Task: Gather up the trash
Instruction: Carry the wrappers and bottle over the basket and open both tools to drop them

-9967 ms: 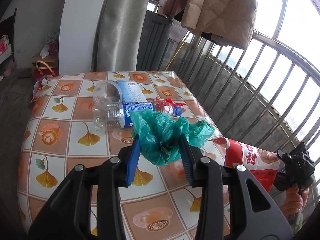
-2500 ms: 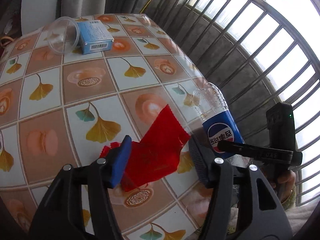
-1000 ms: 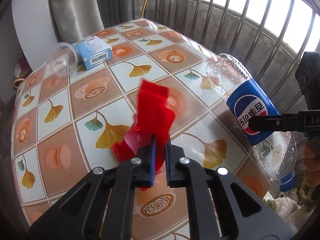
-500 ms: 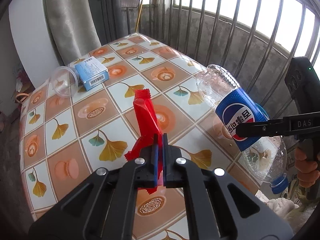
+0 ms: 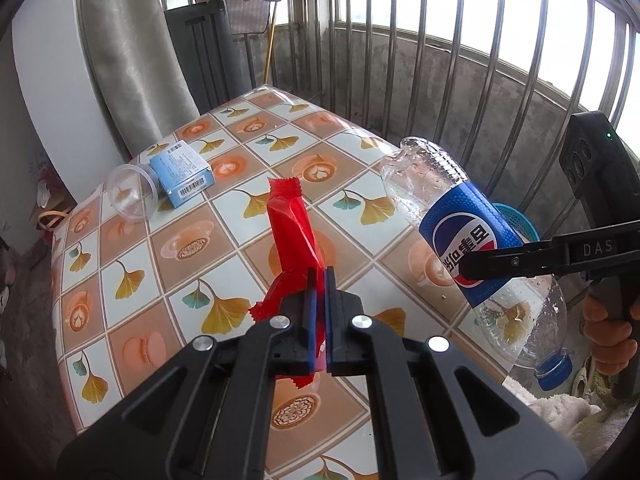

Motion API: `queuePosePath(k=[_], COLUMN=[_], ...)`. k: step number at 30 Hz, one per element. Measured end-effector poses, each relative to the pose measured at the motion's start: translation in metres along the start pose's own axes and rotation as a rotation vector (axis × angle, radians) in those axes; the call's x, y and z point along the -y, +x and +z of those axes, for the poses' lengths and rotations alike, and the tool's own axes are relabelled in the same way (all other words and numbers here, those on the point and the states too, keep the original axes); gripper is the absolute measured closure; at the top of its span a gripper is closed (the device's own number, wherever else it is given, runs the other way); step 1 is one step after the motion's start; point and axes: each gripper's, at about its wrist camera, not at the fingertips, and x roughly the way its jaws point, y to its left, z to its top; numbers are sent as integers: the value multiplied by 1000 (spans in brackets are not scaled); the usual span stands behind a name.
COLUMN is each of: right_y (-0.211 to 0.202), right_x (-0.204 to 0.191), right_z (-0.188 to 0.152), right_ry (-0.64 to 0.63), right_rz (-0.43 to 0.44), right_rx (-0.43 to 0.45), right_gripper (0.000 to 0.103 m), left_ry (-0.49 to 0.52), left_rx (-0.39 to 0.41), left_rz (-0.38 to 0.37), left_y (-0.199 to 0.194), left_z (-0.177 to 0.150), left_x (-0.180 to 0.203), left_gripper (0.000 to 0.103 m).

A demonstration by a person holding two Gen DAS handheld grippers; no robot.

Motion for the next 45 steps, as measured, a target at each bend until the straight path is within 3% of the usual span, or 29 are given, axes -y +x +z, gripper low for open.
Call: queuePosePath(k=[11,17,21,30,36,40,43,44,45], right_y=[-21,-42,-65,-138,-174,-186,-190,-193,-193], right_x=[14,32,52,150,232,275,305,318,335], right_z=[-6,-11,-18,-52,-94,-102,-81,-71,-63], right_ry=[25,74,129,418,682,802,850,860,878], right_rz=[45,70,93,110,113,129,143,151,166], right_rx=[48,100,168,393,523,562,584,592,596], right_gripper=[46,46,46,46,45,45,44,44,43], left_ry=[55,129,187,310,355,379,419,433,439], left_rx=[19,35,31,-50,-225,-324,-342,-348,-364], left_rz=[-8,-71,-154,-392,-569,-641,-626,-626,-618], left_y=[-7,-5,3,47,110,154,184,196,209], left_z=[9,31,53,109,136,147,159,164,167], left_x=[22,50,82,192,284,341,385,400,412], left_gripper=[102,102,102,102,102,102,102,95,77])
